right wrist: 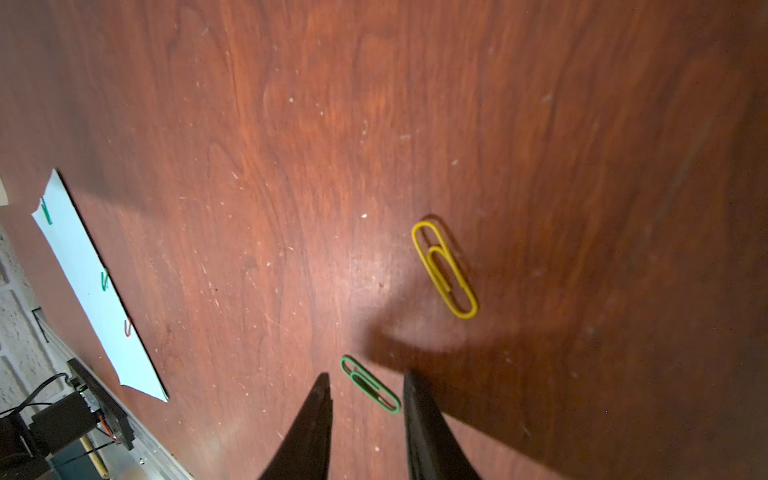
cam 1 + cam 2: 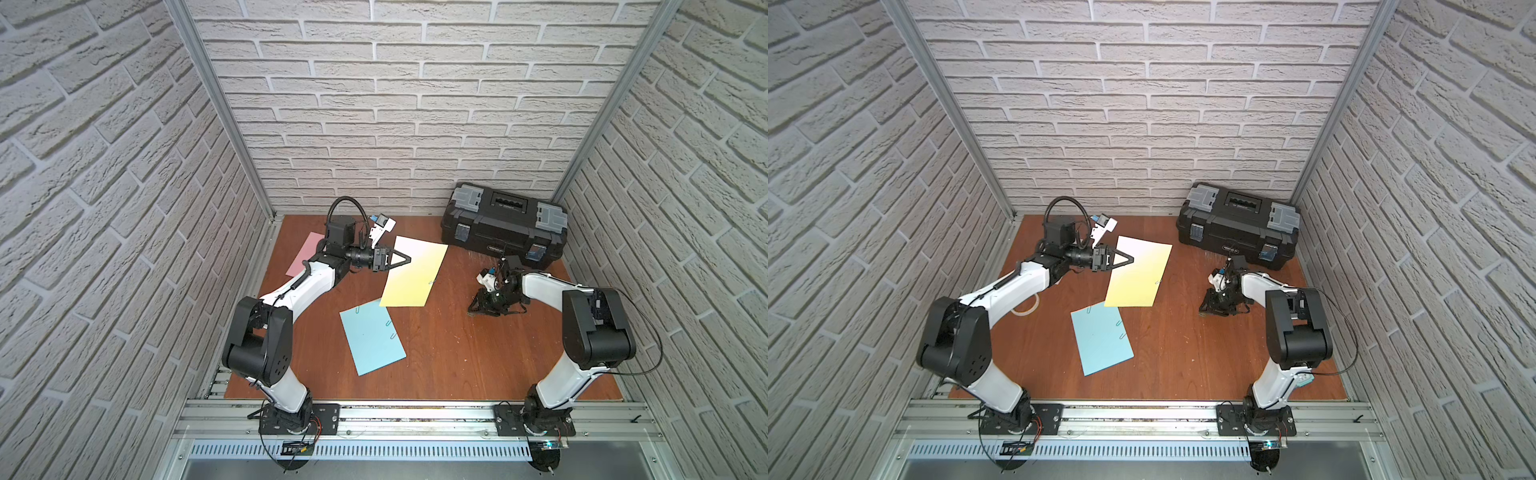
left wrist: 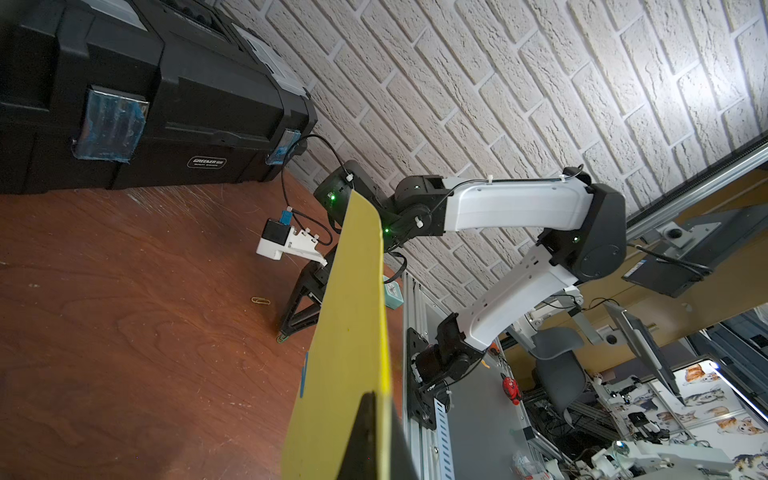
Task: Unclip the paperclips from the documents
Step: Place the paper clip at the center of the board, then adjust the document.
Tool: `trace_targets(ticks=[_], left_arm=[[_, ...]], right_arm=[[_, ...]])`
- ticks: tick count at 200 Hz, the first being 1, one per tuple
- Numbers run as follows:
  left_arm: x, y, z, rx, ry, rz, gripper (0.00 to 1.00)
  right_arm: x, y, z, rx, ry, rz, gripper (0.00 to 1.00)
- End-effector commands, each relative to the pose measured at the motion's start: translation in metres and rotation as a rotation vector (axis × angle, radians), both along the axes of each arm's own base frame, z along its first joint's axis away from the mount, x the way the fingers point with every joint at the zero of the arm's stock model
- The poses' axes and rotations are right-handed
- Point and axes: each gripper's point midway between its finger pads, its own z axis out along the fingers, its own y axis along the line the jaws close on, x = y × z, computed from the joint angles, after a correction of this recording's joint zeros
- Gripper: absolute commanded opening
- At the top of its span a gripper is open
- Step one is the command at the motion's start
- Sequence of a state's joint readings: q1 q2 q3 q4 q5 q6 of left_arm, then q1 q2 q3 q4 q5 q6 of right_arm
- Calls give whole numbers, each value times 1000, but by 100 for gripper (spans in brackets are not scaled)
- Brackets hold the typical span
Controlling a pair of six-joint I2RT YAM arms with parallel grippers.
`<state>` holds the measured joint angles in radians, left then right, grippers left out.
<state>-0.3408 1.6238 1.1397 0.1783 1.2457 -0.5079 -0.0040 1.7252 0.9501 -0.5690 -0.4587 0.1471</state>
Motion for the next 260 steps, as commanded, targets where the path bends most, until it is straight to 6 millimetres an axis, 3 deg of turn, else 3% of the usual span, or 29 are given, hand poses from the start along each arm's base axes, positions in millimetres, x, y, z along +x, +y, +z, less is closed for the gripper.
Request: trace_targets(ticks=[1, 45, 70, 97, 127, 151, 172, 213, 260], left_arm=[[-1, 3, 17, -23, -76, -4, 0], [-1, 3, 17, -21, -75, 0, 0], [0, 2, 17, -22, -78, 6, 0], [3, -2, 20, -42, -77, 3, 0], [6, -11, 26, -82, -72, -10, 0], [6, -19, 33, -120, -66, -28, 0], [6, -25, 39, -149, -56, -48, 0], [2, -33, 45, -172, -41, -80, 0], [-4, -35, 45, -168, -33, -99, 0]], right_arm=[[-10, -15, -3, -86, 31, -6, 33], [-4, -9, 10, -52, -14, -4, 34], [6, 4, 31, 24, -94, 24, 36], [20, 31, 70, 155, -261, 91, 43], [28, 66, 127, 310, -508, 199, 53], [32, 80, 168, 435, -678, 224, 64], [33, 90, 189, 511, -758, 255, 68], [31, 110, 210, 567, -843, 343, 70], [50, 121, 219, 602, -883, 357, 70]])
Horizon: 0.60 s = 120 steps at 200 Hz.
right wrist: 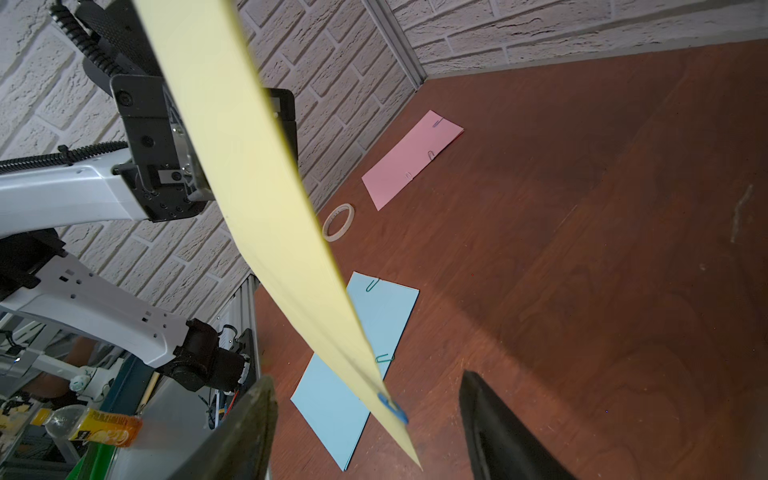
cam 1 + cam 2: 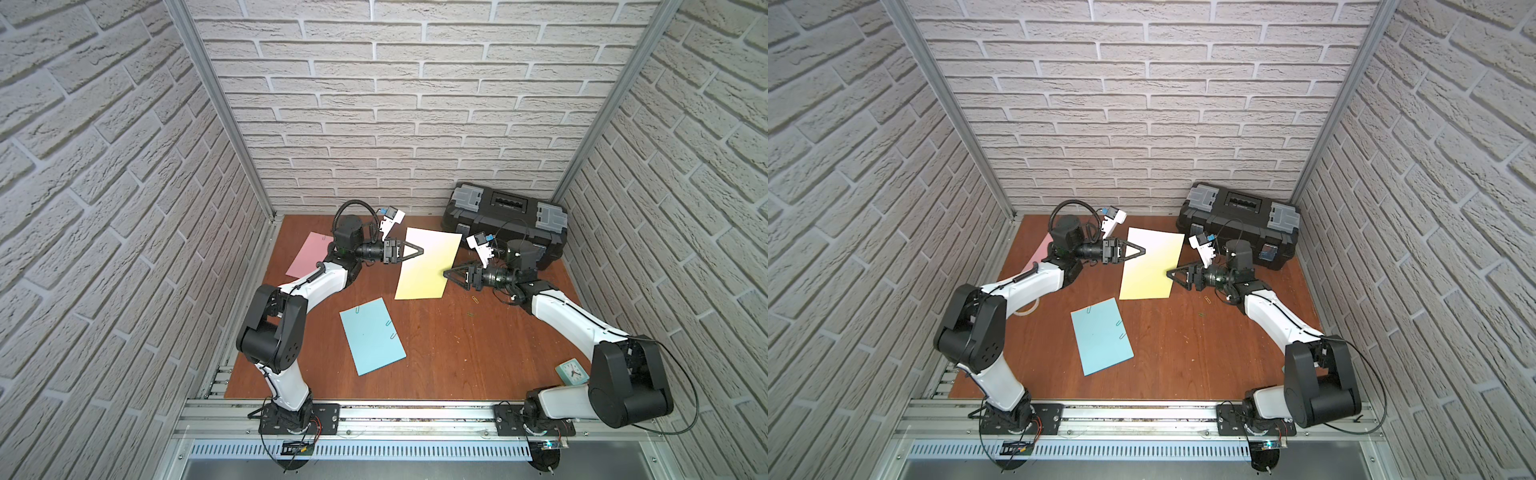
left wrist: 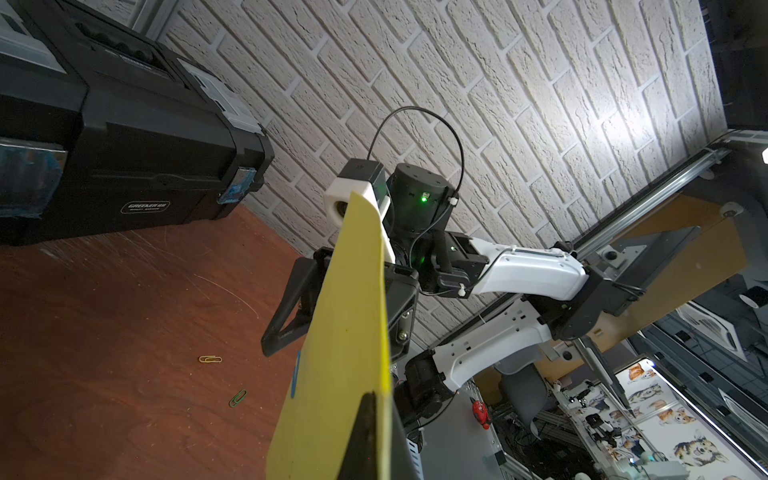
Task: Unclip the paperclips from the documents
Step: Adjust the document.
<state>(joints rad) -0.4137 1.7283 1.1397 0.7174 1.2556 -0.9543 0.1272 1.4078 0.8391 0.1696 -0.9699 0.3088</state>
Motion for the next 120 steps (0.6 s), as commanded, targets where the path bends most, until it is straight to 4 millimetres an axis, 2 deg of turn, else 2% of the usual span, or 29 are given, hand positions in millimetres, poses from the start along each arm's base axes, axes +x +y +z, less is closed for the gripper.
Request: trace_targets(ticks=[1, 27, 48, 76, 120], left_arm=[[-8, -1, 19, -37, -76, -36, 0], [-10, 0, 16, -24, -77, -38, 0], [-12, 1, 9, -4, -77, -33, 0], [-13, 2, 7, 8, -84, -30, 0], [-10, 4, 5, 12, -88, -20, 0]], right_arm=[[13, 9, 26, 54, -97, 32, 70], [18, 16, 42, 106, -142, 60, 70], [13, 25, 53, 136, -162, 119, 65], [3, 35, 56, 151, -160, 181, 48], [-1, 38, 55, 148, -144, 195, 14]])
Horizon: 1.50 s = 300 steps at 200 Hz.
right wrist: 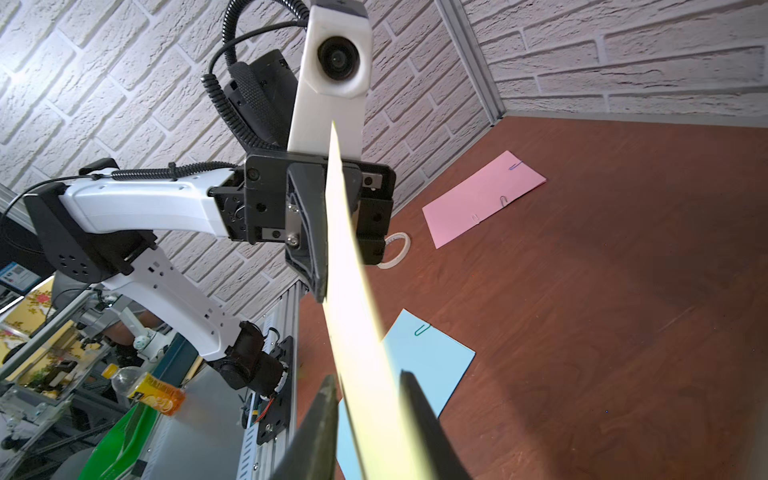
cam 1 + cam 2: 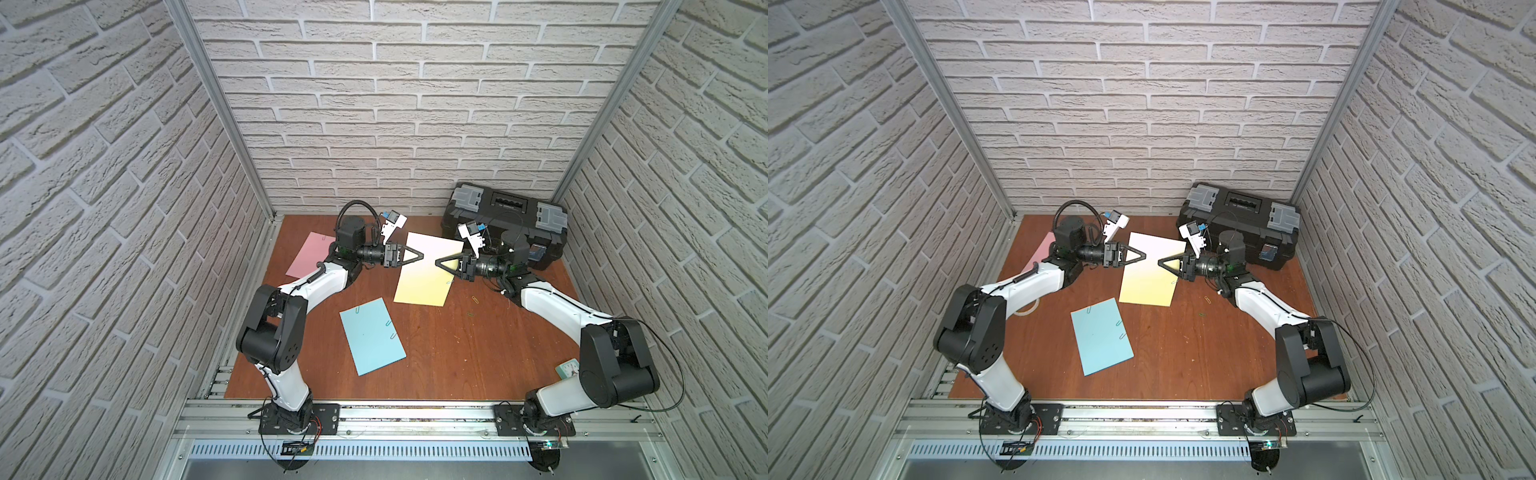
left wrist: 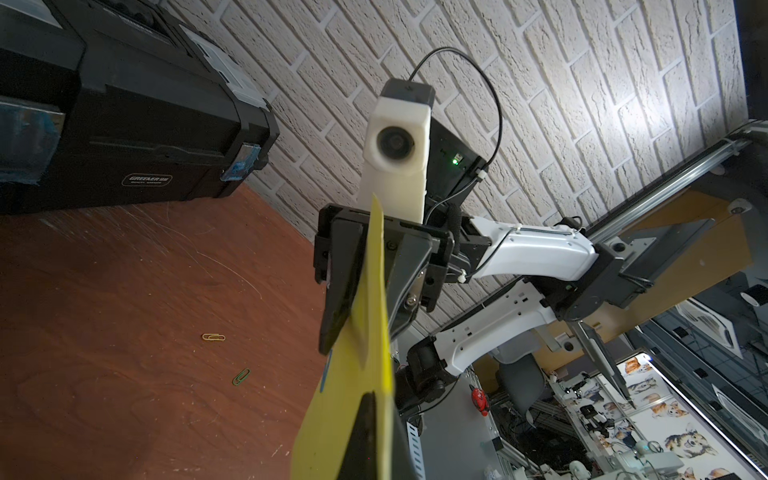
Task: Unclip the paperclips from the documents
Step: Adjust the document.
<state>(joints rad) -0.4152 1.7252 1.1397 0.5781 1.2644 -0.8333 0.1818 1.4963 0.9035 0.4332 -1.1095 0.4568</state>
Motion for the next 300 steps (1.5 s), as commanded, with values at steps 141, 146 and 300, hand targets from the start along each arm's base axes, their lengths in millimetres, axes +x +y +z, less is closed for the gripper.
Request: trace_targets(ticks=[141, 146, 300], left_arm=[[-11, 13, -11, 94, -86, 71, 36], [-11, 13, -11, 94, -86, 71, 36], [-11, 23, -7, 144, -124, 108, 0]], right_arm=[[16, -5, 34, 70, -46, -43, 3], [17, -5, 33, 70, -42, -42, 3], [-9, -4, -3, -94, 40, 91, 40]])
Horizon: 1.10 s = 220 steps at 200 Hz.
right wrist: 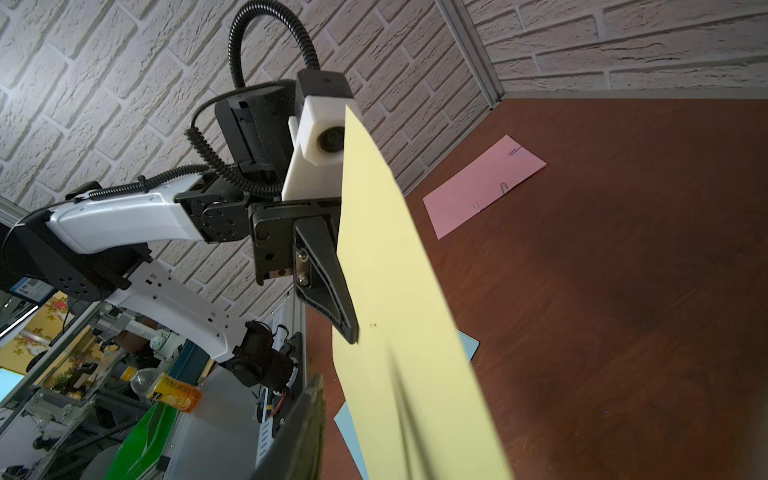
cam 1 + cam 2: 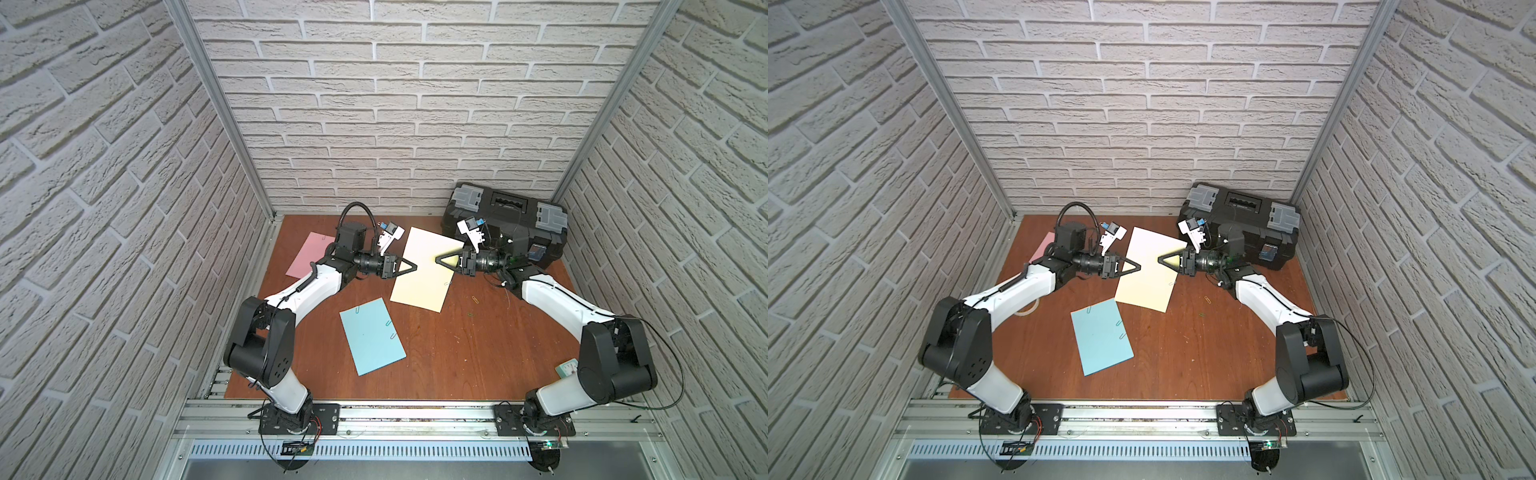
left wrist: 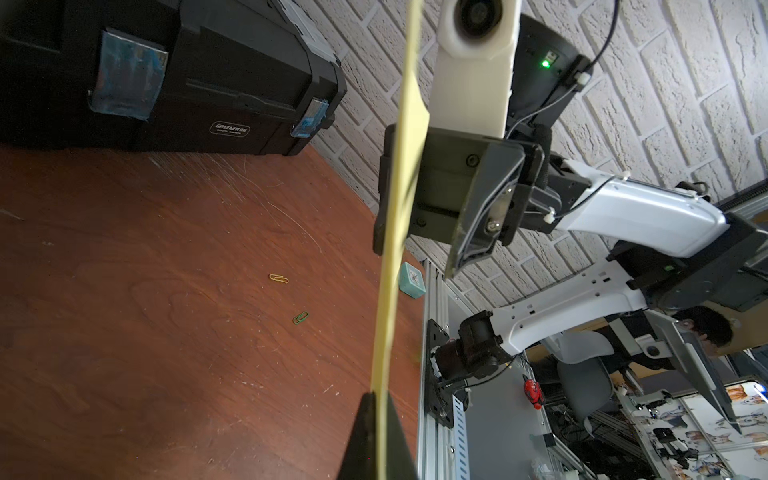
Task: Unclip the paperclips from the documents
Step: Adjust the document, then remove the paper clip from the document.
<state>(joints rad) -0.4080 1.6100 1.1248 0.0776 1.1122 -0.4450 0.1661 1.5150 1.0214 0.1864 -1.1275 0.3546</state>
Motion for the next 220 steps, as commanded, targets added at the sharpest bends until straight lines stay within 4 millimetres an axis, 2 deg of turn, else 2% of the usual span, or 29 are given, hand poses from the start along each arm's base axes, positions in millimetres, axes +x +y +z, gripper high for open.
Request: trace_targets(ticks=[1, 56, 97, 160, 184, 220], left_arm=[[-3, 5, 25, -33, -88, -10, 0], [-6, 6, 36, -68, -87, -34, 0], [-5, 11, 38, -66, -91, -21, 0], [-6, 14, 36, -54, -94, -15, 0], [-5, 15, 35, -46, -96, -10, 0], [-3, 17, 33, -38, -103, 3, 0]], right_arm=[[-16, 0, -8, -47, -6, 78, 40], [-27, -1, -30, -90, 33, 124, 42], [-31, -5, -33, -93, 41, 131, 41], [-30, -11, -26, -68, 31, 115, 30], [-31, -12, -27, -66, 39, 114, 24], [-32, -12, -29, -62, 55, 123, 20]])
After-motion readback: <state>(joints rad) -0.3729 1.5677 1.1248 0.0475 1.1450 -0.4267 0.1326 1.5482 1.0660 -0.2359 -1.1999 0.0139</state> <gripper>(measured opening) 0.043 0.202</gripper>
